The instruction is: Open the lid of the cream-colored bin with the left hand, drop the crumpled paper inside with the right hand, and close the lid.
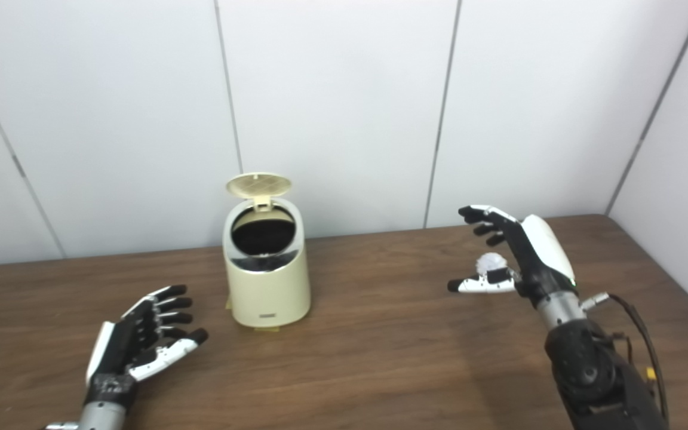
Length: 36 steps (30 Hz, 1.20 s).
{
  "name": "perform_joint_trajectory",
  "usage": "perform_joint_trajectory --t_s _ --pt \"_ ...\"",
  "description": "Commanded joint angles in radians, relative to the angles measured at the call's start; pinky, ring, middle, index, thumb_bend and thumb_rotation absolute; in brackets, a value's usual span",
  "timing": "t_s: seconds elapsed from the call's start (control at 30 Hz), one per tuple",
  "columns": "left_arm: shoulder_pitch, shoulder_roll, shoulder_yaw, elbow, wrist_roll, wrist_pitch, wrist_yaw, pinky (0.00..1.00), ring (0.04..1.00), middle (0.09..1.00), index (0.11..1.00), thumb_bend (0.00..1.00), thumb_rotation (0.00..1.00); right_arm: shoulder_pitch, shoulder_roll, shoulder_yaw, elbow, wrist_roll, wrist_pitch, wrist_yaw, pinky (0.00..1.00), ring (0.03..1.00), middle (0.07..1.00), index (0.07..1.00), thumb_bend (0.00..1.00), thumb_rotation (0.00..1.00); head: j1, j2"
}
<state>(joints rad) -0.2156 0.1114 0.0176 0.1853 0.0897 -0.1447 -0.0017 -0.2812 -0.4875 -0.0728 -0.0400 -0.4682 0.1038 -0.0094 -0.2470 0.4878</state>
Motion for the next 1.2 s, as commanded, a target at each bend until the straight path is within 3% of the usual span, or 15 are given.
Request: perform_joint_trajectory --t_s 0.0,0.17,0.3,0.4,0.63,0.77,0.87,0.97,1.17 --pt "-0.014 0.009 0.000 0.012 -0.001 -0.037 0.001 0.57 0.659 0.723 0.789 0.79 0.15 -0.072 -0.045 -0.023 -0.048 -0.045 0.042 -0.010 0.68 0.758 0.746 0.736 0.89 0.06 -0.014 -0.006" --pt "-0.016 0.020 -0.003 0.021 0.002 -0.047 -0.001 0.60 0.673 0.729 0.796 0.77 0.15 -0.111 -0.106 -0.026 0.047 -0.080 0.054 -0.013 0.67 0.753 0.743 0.729 0.93 0.06 -0.038 -0.013" --pt "-0.018 0.026 0.004 0.034 -0.013 -0.058 -0.005 0.59 0.671 0.728 0.797 0.78 0.17 -0.127 -0.139 0.008 0.054 -0.108 0.175 0.075 0.73 0.816 0.805 0.783 0.90 0.09 -0.044 -0.014" --pt "-0.019 0.029 0.007 0.040 -0.019 -0.060 -0.007 0.61 0.686 0.735 0.798 0.76 0.15 -0.142 -0.165 0.050 0.082 -0.137 0.212 0.122 0.66 0.829 0.836 0.826 0.91 0.18 -0.047 -0.015" --pt "-0.019 0.035 0.007 0.048 -0.006 -0.069 -0.001 0.61 0.677 0.727 0.792 0.77 0.17 -0.210 -0.181 0.138 0.220 -0.184 0.223 0.156 0.68 0.821 0.809 0.810 0.91 0.19 -0.047 -0.013" --pt "-0.018 0.036 0.009 0.044 -0.001 -0.060 0.002 0.62 0.680 0.729 0.791 0.78 0.19 -0.255 -0.178 0.174 0.332 -0.174 0.187 0.161 0.71 0.781 0.769 0.799 0.91 0.19 -0.046 -0.011" --pt "-0.016 0.033 0.010 0.038 -0.005 -0.051 -0.001 0.63 0.686 0.732 0.793 0.76 0.17 -0.275 -0.171 0.196 0.378 -0.169 0.195 0.178 0.72 0.799 0.783 0.810 0.92 0.28 -0.046 -0.011" --pt "-0.015 0.033 0.007 0.040 -0.003 -0.062 -0.002 0.62 0.683 0.729 0.790 0.77 0.16 -0.287 -0.161 0.213 0.401 -0.169 0.209 0.181 0.74 0.836 0.811 0.811 0.92 0.29 -0.038 -0.006" --pt "-0.011 0.031 0.005 0.029 0.002 -0.056 -0.001 0.60 0.674 0.722 0.785 0.78 0.17 -0.305 -0.155 0.244 0.484 -0.171 0.149 0.146 0.70 0.783 0.766 0.793 0.92 0.29 -0.035 0.000"
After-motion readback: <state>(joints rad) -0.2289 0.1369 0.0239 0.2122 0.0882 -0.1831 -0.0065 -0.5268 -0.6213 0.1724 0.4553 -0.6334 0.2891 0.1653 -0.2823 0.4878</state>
